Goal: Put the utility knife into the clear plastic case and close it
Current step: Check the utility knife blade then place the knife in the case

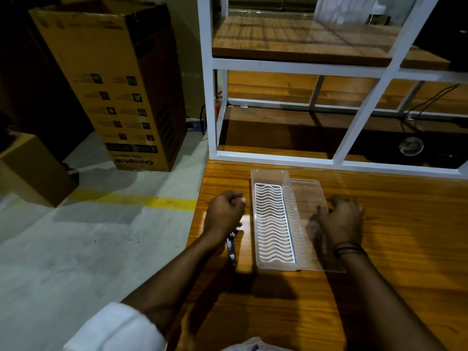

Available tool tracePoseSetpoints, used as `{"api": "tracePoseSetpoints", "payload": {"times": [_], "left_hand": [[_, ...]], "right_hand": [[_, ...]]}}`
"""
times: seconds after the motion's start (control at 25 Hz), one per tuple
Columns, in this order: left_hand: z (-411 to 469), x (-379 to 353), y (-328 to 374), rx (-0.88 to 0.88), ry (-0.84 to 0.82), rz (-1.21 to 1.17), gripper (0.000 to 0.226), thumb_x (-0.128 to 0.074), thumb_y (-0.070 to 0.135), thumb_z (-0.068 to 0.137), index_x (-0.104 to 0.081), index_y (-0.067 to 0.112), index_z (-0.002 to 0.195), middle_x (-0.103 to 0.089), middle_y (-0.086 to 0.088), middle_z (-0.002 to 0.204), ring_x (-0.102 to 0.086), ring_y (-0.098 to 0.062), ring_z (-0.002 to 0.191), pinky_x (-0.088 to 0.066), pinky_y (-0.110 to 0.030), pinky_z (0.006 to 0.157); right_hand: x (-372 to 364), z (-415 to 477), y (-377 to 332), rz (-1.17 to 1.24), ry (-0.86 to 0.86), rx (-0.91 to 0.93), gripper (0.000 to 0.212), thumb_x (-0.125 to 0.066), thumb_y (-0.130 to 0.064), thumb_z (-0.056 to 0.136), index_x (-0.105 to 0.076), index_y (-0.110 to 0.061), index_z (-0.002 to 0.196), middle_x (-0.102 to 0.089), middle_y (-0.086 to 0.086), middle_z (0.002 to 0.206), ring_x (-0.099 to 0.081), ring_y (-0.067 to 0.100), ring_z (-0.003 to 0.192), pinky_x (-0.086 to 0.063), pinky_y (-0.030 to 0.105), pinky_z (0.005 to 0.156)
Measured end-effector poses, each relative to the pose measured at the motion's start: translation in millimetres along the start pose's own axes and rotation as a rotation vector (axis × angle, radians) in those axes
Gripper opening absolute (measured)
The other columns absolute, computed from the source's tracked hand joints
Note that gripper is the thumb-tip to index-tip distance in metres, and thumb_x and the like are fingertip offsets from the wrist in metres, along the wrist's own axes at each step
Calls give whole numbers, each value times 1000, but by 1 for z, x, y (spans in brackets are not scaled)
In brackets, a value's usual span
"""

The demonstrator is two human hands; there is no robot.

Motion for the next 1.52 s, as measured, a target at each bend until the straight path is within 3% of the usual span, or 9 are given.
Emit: {"api": "tracePoseSetpoints", "payload": {"times": [0.08, 0.16, 0.32, 0.44, 0.68, 0.84, 1.16, 1.32, 1.52], "left_hand": [[-17, 16, -8, -1, 129, 242, 14, -69, 37, 94, -72, 23, 89, -72, 8, 82, -70, -14, 77, -56, -27, 62], [-38, 29, -19, 82, 138, 407, 30, -69, 49, 88, -63, 23, 75, -69, 8, 72, -67, -13, 70, -51, -27, 62], [-72, 30, -37, 177, 65, 535, 42, -71, 64, 80, -60, 24, 73, -68, 8, 72, -63, -11, 71, -46, -30, 61], [-76, 25, -37, 150, 64, 593, 44, -70, 65, 80, -61, 22, 75, -68, 5, 74, -64, -15, 74, -49, -33, 65], [-63, 28, -28, 183, 5, 574, 22, -67, 37, 85, -65, 16, 83, -73, -6, 88, -68, -26, 81, -47, -31, 64], [-63, 28, -32, 168, 55, 530, 21, -69, 36, 85, -68, 15, 86, -74, -4, 88, -68, -25, 83, -55, -34, 71], [-66, 26, -40, 59, 94, 514, 19, -71, 37, 86, -69, 17, 86, -74, -4, 86, -69, -27, 83, -41, -26, 62], [-64, 24, -40, 60, 88, 506, 25, -68, 39, 90, -71, 14, 87, -75, -7, 87, -69, -29, 83, -45, -29, 64], [-63, 26, -39, 184, 68, 250, 21, -79, 38, 86, -74, 19, 80, -74, 5, 72, -70, -10, 70, -52, -24, 63]], "right_hand": [[10, -10, -23, 97, 7, 83, 28, -70, -15, 84, -73, -14, 112, -63, 16, 118, -51, 40, 114, -50, 49, 91], [18, -23, -52, 230, -61, 199, 22, -69, -11, 85, -74, -14, 106, -67, 11, 111, -59, 32, 106, -55, 47, 88], [26, -60, -116, 366, -244, 487, 13, -64, -9, 88, -76, -10, 92, -75, 8, 88, -68, 23, 83, -56, 36, 80], [4, -79, -159, 202, -420, 574, 17, -61, -18, 92, -74, -8, 94, -75, 15, 92, -69, 33, 87, -55, 37, 77], [-51, -87, -195, -160, -559, 527, 48, -69, -17, 91, -56, -6, 136, -70, 19, 117, -69, 39, 106, -55, 39, 77], [-64, -78, -198, -195, -585, 496, 48, -71, -8, 87, -59, -5, 133, -70, 19, 119, -70, 38, 106, -57, 41, 78], [-69, -81, -206, -230, -563, 500, 29, -73, -13, 85, -69, -7, 113, -72, 17, 109, -71, 35, 98, -57, 38, 72], [-68, -79, -206, -214, -588, 485, 16, -73, -15, 85, -71, -7, 99, -72, 16, 104, -72, 34, 93, -57, 36, 70], [-50, -69, -203, -65, -636, 405, 20, -78, -25, 83, -61, -14, 78, -68, 10, 93, -68, 28, 81, -47, 32, 61]]}}
Point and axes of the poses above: each hand's wrist, its own z-axis towards the middle knuckle, its own x-axis out of the back of the hand, y = z × x, the point moved 1 cm from there along z, towards the middle knuckle
